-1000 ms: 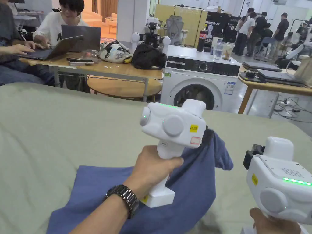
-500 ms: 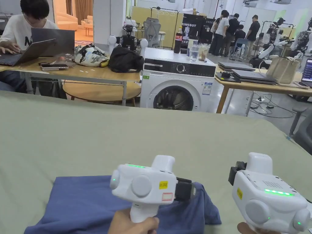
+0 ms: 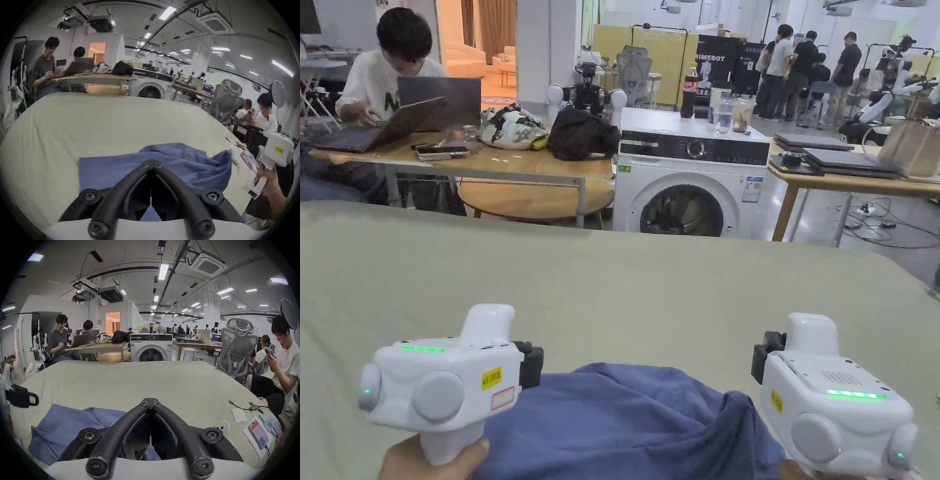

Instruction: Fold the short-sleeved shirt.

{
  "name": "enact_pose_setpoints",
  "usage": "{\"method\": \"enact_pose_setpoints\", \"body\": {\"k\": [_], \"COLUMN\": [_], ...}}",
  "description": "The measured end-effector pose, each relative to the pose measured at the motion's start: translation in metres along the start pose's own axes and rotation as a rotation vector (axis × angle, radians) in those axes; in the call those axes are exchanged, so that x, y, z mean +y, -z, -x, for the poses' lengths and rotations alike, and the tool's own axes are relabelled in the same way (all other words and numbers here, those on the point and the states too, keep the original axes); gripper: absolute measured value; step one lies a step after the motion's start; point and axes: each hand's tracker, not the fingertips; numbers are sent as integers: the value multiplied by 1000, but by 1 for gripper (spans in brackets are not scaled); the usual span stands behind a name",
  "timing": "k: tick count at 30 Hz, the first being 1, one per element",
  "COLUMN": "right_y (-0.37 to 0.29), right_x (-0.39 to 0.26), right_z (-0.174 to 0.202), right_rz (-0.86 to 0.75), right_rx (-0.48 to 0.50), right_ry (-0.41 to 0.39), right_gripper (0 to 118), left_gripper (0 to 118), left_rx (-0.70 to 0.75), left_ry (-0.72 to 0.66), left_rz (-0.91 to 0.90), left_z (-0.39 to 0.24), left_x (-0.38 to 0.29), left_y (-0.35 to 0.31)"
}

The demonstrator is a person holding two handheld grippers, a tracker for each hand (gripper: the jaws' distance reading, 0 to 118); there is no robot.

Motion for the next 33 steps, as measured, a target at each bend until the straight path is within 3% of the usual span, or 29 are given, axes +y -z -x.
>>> {"method": "enact_pose_setpoints", "body": {"k": [7,9,11,13,16,20,22,24,26,27,30,32,33], "right_y": [11,13,14,16,17,18,18,18,26,32,57,74,86], "right_x": [5,6,4,3,-1,-5,-6,-5,-1,2,10,12,12], "right_z": [5,6,6,6,4,-4,-11,-18,-27,-32,-46,-51,-51], "right_rz": [22,29,38,43,55,73,83,89,112,142,223,286,318], "right_rx": [21,26,31,31,29,21,15,9,0,2,35,36,53], "right_ry": [-17,-19,-17,-18,-26,-30,-38,-45,-44,-37,-9,-21,-39], "right_gripper": [0,0,0,0,0,0,0,0,0,0,0,0,7], "left_gripper": [0,2,24,28,64,71,69,42,0,0,0,0,0], "left_rx": [178,222,253,235,217,303,350,362,325,293,184,236,225], "left_ry": [-129,-105,-119,-153,-193,-143,-65,28,106,121,-7,13,23], "left_rz": [181,225,316,371,422,497,442,418,411,405,343,306,287], "left_z": [93,113,130,135,147,145,125,110,97,93,98,96,96], "left_x": [35,39,37,28,15,-6,-11,-14,-15,-14,-15,-16,-16], "left_y": [23,42,66,84,122,162,159,155,150,146,123,104,93]}}
